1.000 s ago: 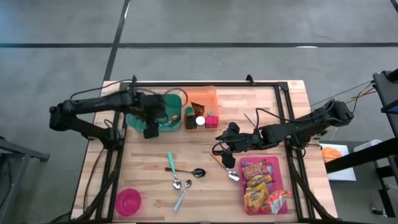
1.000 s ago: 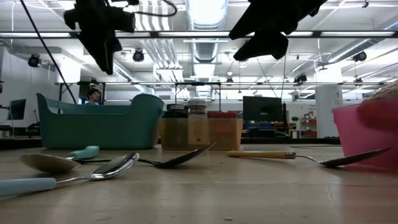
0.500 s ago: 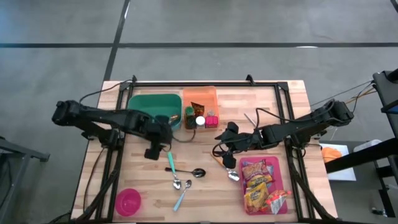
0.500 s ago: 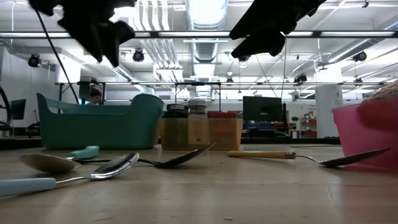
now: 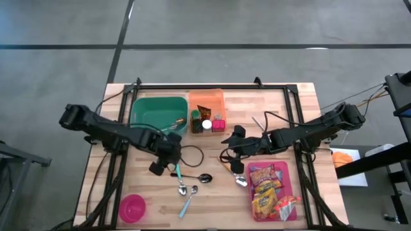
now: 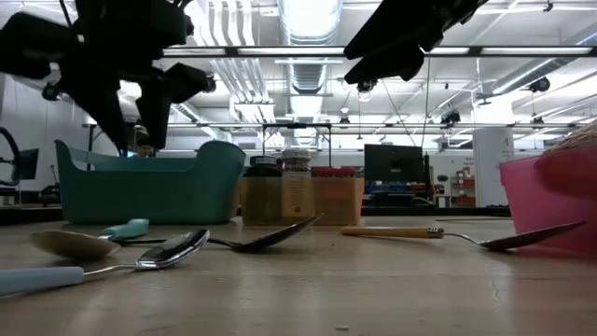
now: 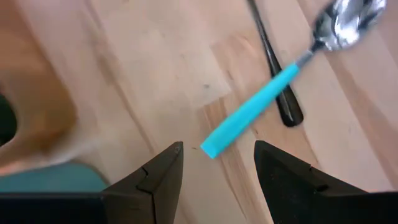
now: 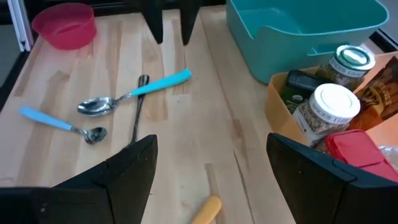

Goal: Pick & Place Food Item
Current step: Put the top left light blue spoon into the green bin

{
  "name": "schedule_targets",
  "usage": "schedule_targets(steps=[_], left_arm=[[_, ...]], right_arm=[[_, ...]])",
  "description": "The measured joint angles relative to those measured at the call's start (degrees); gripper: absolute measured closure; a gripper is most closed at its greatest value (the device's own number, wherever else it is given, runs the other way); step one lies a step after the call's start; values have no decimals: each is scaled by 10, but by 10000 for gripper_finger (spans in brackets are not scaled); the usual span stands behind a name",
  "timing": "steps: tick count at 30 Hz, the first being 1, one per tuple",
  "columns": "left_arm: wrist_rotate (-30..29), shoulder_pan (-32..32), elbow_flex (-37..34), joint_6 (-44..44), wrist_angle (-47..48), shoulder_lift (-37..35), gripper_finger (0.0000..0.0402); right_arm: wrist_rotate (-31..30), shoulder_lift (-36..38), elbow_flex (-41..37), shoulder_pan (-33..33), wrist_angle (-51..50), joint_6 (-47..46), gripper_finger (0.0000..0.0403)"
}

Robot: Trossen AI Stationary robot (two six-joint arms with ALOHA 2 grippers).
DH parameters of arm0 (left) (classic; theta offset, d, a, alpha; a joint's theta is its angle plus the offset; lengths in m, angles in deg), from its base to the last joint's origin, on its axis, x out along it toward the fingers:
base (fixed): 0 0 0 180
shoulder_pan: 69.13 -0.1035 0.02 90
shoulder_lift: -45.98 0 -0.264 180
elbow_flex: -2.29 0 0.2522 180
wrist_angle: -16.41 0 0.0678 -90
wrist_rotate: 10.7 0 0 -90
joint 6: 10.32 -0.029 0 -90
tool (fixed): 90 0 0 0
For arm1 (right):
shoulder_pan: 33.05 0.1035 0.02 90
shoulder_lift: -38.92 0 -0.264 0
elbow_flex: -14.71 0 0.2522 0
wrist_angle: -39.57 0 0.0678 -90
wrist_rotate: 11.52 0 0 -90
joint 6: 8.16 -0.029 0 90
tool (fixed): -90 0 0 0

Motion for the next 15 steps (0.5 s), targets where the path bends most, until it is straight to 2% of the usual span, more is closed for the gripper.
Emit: schedule_targets(steps=[15], left_arm=[[0,34,7,-115,-32,138,203]], right_arm=[[0,0,-13,0,-1,-15,103]])
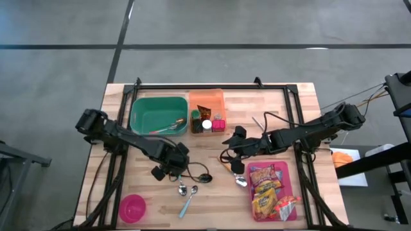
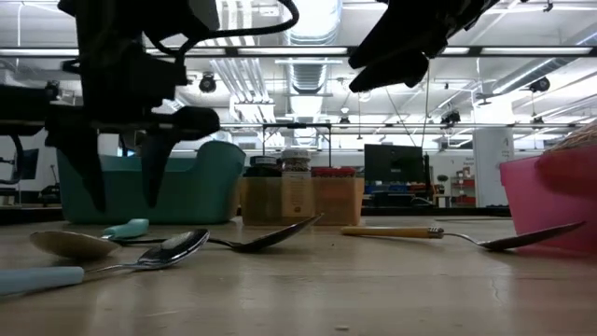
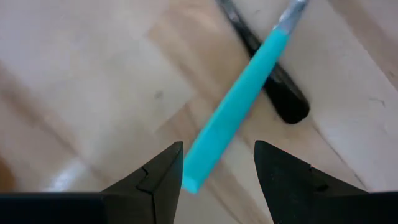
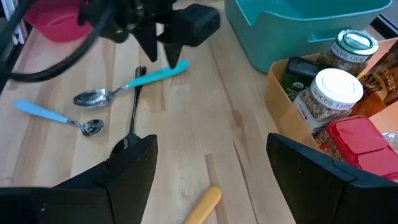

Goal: Pick & Place Food Item
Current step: Put the top left light blue spoon into the green bin

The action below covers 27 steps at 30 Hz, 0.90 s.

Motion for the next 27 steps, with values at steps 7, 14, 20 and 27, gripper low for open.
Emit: schedule_targets(steps=[7,14,20,27], left_arm=[[0,18,24,-43,-8,30,203],[0,18,22,-65,-21,30,203],[0,18,22,-109,-21,30,203],[0,18,22,-122,-21,37,203]], right_arm=[[0,0,-15,0,2,-1,103],[0,0,-18,0,6,-21,103],[0,0,-15,0,7,-30,103],[0,0,-14,0,7,-31,103]])
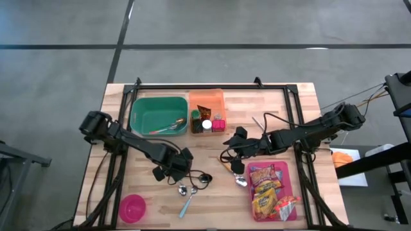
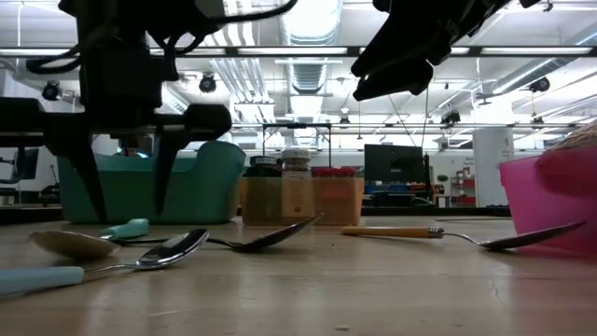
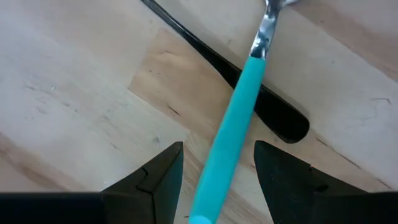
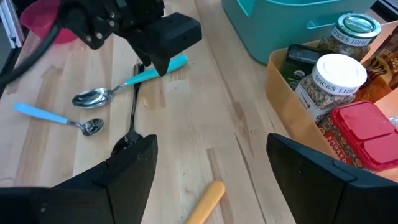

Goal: Pick & Place Food Item
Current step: Put the top left light blue spoon into the green bin

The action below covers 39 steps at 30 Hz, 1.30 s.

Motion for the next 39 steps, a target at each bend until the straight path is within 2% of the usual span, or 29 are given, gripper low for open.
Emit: schedule_targets(steps=[14,17,22,24,39], left_arm=[[-5,-1,0,-67,3,27,213],[-5,-2,-2,-68,2,27,249],[-1,-2,-9,-69,0,26,339],[7,-3,-11,-68,-1,25,363],[22,-4,-6,-19,13,6,364]], right_arm=[[0,0,0,0,15,0,103],[0,0,0,0,15,0,103],[0,0,0,0,15,0,103],[0,0,0,0,15,0,103],[0,0,0,1,15,-15,103]])
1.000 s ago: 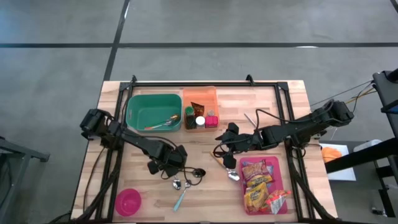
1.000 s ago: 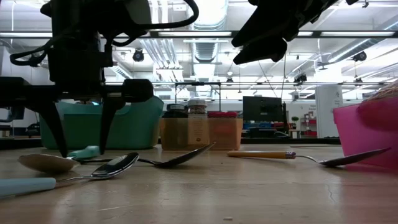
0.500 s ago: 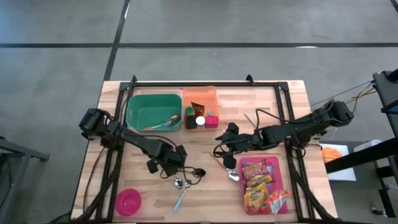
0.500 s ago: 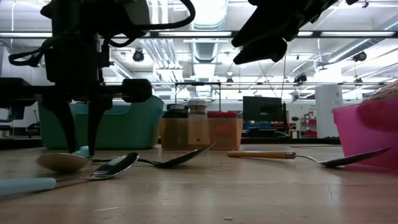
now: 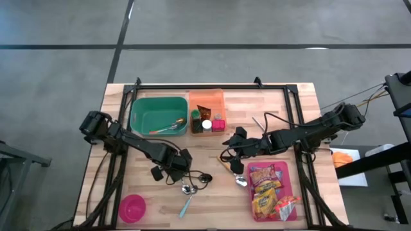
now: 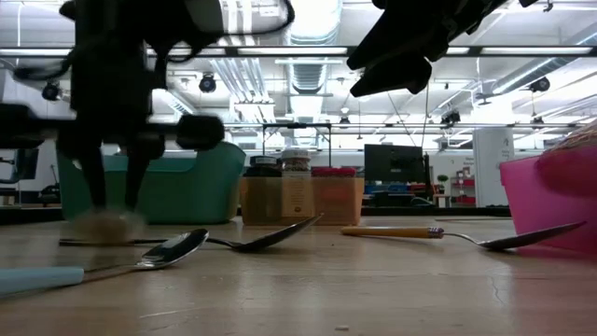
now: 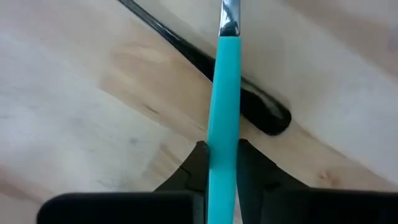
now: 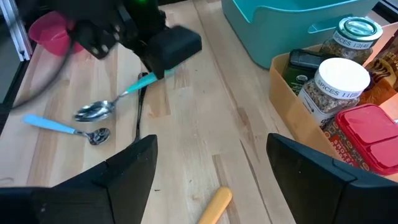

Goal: Pick & Place Food Item
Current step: Put the top left light blue spoon into the green bin

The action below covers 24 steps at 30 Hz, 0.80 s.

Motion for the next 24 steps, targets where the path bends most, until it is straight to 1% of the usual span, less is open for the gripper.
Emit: schedule_targets(steps=[3,6,9,11,14,16,21,24], left_arm=[[3,0,7,33,-1,-15,364],[3,0,9,86,3,-24,364],[3,-2,10,156,6,-42,364],[-3,-7,10,218,16,-54,364],[-33,-25,11,312,31,-86,364],[-55,-42,11,355,53,-114,364],[-111,-95,18,415,120,-198,364],[-167,-134,35,445,165,-244,364]], right_arm=[[0,0,0,0,0,0,103],[0,0,0,0,0,0,103],[0,0,0,0,0,0,103],[0,0,0,0,0,0,103],[0,0,0,0,0,2,103],[0,0,0,0,1,2,103],[0,0,0,0,11,2,103],[1,0,0,0,10,2,103]])
